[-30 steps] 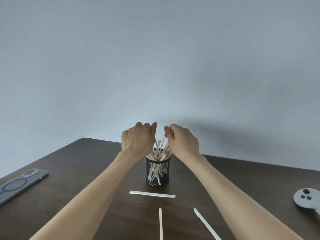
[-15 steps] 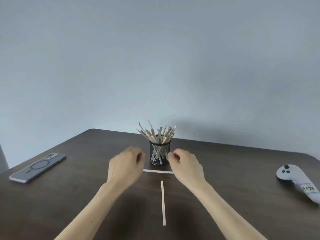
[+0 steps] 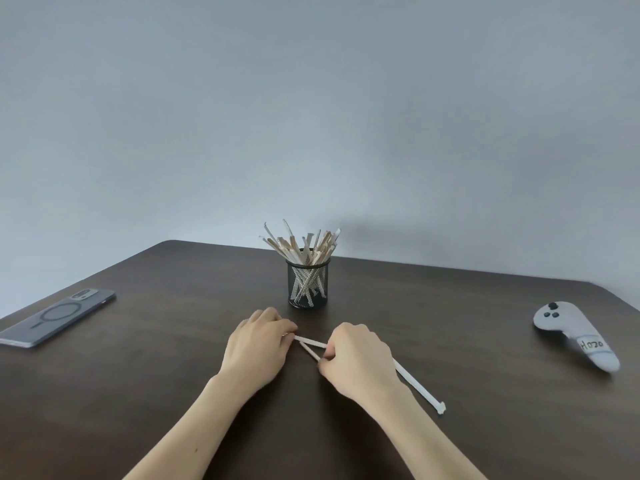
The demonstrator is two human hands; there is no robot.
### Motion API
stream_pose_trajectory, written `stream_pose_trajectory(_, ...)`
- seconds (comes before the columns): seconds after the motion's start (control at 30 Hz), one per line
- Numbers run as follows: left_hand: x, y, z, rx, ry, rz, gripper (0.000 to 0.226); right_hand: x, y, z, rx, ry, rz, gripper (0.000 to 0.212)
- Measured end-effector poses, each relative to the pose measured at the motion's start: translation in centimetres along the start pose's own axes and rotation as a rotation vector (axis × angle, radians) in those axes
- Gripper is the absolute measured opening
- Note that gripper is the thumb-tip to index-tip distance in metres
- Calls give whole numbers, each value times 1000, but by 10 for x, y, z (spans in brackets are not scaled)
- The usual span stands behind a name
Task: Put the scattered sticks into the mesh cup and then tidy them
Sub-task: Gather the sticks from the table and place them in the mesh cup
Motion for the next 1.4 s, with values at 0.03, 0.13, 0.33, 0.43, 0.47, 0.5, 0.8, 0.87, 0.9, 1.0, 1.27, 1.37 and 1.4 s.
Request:
stream_pose_trajectory(0.03,-2,0,0,-8,-18,-15,28,0,-1,0,0,2,-3,20)
stream_pose_trajectory(0.13,-5,3,-2,-33,-64,-34,24,0,1,0,27,-39,-7,20)
stream_pose_trajectory(0.33,-5,15,-13,-95,-79,-42,18,-7,9,-13,86,-166,-31,22)
stream_pose_trajectory(0.43,-11,25,-20,-160,71,-44,15,-14,16,-18,65,-105,-72,20)
stream_pose_trajectory(0.47,-12,28,-24,-173,119,-35,15,-15,18,-20,63,-87,-83,19)
stream_pose_trajectory(0.5,-12,31,-27,-181,159,-25,17,-17,19,-24,66,-67,-94,19)
stream_pose_trajectory(0.8,-9,45,-52,-203,177,12,24,-33,42,-57,141,205,52,4)
stream_pose_trajectory(0.87,-9,48,-53,-213,192,-9,24,-35,41,-56,135,255,47,12)
stream_pose_trajectory(0.9,-10,49,-52,-223,219,-26,23,-35,41,-56,120,276,27,11)
stream_pose_trajectory(1.0,-15,49,-46,-258,427,-101,17,-36,40,-54,116,196,-102,18)
stream_pose_trajectory(1.27,-29,40,-40,-391,1042,-221,30,-32,23,-31,66,-544,-74,46)
stream_pose_trajectory(1.37,-38,41,-47,-310,1016,-305,39,-32,19,-19,25,-785,-97,51)
stream_pose_trajectory(1.4,-40,41,-49,-287,964,-334,40,-32,18,-16,16,-800,-99,52)
Point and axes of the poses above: each hand's wrist, its own y-axis away from the middle knuckle, its own x-axis out of the palm, z = x × y, the point moved 2 cm from there along -y, towards the middle knuckle, and after that the axes turned 10 degrees about y, right-handed, at the moved point
